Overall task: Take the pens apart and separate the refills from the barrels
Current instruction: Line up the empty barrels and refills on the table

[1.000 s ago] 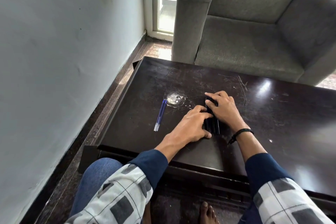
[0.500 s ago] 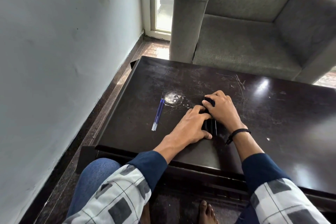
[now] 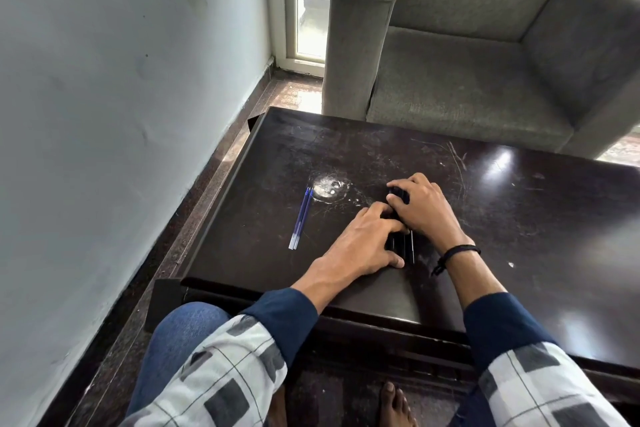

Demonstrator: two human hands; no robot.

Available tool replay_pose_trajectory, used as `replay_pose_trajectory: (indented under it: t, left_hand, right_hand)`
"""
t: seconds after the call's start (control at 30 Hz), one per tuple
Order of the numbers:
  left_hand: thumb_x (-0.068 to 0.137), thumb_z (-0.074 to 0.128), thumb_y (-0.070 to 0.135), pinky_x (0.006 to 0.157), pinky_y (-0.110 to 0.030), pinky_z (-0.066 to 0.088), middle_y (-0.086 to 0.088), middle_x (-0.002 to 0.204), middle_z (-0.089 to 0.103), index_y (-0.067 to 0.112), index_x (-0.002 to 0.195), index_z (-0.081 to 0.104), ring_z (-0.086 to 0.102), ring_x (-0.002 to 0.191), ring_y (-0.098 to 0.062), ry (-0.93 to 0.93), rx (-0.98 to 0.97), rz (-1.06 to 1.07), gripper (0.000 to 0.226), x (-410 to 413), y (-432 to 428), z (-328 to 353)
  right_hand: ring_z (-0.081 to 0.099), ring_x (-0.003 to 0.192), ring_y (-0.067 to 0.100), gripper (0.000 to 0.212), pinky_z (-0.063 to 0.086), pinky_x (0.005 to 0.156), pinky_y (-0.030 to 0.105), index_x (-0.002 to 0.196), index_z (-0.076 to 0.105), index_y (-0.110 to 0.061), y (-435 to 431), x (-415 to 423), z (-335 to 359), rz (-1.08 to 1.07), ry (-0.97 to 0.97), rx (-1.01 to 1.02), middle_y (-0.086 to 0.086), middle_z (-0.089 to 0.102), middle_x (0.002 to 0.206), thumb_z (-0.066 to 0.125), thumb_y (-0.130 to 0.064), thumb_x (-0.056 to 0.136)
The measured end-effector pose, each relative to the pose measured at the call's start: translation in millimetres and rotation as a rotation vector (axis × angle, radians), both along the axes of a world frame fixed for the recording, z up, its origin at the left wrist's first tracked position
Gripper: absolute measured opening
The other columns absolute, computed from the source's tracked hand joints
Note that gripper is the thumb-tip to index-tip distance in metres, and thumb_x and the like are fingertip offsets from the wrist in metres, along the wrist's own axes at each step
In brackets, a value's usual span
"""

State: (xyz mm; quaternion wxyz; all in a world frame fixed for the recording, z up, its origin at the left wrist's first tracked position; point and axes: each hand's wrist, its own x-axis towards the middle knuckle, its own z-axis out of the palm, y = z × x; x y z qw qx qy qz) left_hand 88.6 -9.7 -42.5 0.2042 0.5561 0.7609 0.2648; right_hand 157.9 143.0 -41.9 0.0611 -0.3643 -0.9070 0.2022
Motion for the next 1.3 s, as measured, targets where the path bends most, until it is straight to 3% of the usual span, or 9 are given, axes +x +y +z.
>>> replay_pose_trajectory:
  t: [0.53, 0.73, 0.93, 1.07, 1.3]
  left_hand:
    - [0.072, 0.086, 0.04, 0.107, -0.033, 0.04, 0.0, 0.133, 0.039, 0.03, 0.129, 0.061, 0.036, 0.124, -0.019, 0.035, -0.013, -0.07, 0.064, 11.8, -11.0, -0.9]
    - [0.069, 0.086, 0.047, 0.106, -0.03, 0.036, 0.004, 0.135, 0.039, 0.037, 0.136, 0.055, 0.034, 0.126, -0.015, -0.011, -0.041, -0.08, 0.075, 6.6, -11.7, 5.9]
    - [0.078, 0.079, 0.049, 0.11, -0.034, 0.034, 0.003, 0.124, 0.05, 0.033, 0.134, 0.058, 0.04, 0.124, -0.018, -0.004, -0.027, 0.056, 0.061, -25.6, -9.9, 14.8]
    - [0.086, 0.074, 0.044, 0.107, -0.029, 0.03, 0.004, 0.129, 0.052, 0.03, 0.134, 0.058, 0.038, 0.13, -0.017, 0.051, -0.001, 0.162, 0.053, -45.7, -14.1, 20.1]
    - [0.091, 0.068, 0.042, 0.109, -0.037, 0.032, 0.004, 0.136, 0.05, 0.033, 0.136, 0.055, 0.036, 0.132, -0.021, 0.112, -0.028, 0.313, 0.048, -75.4, -18.2, 40.4]
  right_hand:
    - [0.058, 0.116, 0.028, 0.029, 0.051, 0.091, 0.043, 0.124, 0.065, -0.034, -2.9, 13.9, 8.0, -0.001, -0.097, -0.007, -0.002, 0.054, 0.124, 0.058, -0.042, 0.097]
    - [0.061, 0.111, 0.027, 0.036, 0.052, 0.089, 0.042, 0.132, 0.061, -0.041, 0.5, 19.0, 10.9, -0.054, 0.002, -0.02, -0.004, 0.057, 0.114, 0.058, -0.047, 0.097]
    - [0.063, 0.101, 0.026, 0.031, 0.05, 0.086, 0.037, 0.126, 0.067, -0.029, 8.3, 22.2, 10.6, -0.152, 0.081, -0.013, -0.002, 0.061, 0.104, 0.061, -0.041, 0.098]
    - [0.063, 0.103, 0.025, 0.032, 0.049, 0.086, 0.036, 0.126, 0.067, -0.027, 8.6, 20.9, 11.1, -0.155, 0.072, -0.019, 0.0, 0.063, 0.109, 0.06, -0.041, 0.098]
    - [0.063, 0.105, 0.026, 0.033, 0.043, 0.083, 0.033, 0.125, 0.067, -0.025, 9.8, 22.1, 13.4, -0.159, 0.105, -0.029, 0.001, 0.064, 0.114, 0.06, -0.042, 0.098]
